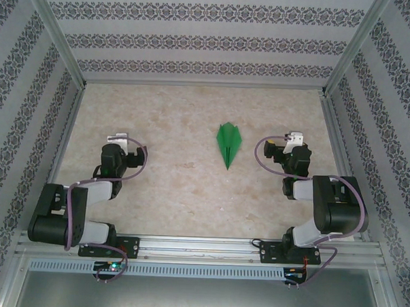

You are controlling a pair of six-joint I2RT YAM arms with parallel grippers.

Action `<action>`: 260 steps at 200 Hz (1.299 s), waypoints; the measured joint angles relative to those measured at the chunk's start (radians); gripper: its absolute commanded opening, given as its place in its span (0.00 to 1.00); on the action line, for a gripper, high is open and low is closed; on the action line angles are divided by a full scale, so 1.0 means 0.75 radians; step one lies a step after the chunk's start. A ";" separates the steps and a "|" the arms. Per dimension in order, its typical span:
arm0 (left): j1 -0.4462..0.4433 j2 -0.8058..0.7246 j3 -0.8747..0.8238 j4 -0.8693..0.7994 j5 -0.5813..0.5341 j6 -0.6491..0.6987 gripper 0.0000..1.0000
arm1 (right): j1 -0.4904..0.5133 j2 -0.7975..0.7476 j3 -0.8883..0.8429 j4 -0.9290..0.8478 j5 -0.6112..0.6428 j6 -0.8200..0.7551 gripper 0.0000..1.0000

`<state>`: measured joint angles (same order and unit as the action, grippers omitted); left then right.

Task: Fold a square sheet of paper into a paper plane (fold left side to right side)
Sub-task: Reset both arms

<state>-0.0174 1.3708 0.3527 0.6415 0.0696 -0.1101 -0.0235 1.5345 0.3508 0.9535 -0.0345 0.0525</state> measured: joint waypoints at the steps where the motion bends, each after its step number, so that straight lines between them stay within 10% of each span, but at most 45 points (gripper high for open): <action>1: 0.000 0.001 0.002 0.000 0.002 0.001 1.00 | 0.000 0.000 0.000 0.000 0.000 0.000 0.98; 260: 0.087 0.289 0.017 0.384 0.136 0.139 0.99 | 0.009 0.000 0.002 -0.001 0.024 0.000 0.98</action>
<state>0.0479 1.5879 0.3653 0.9295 0.1715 -0.0055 -0.0170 1.5345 0.3519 0.9527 -0.0166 0.0525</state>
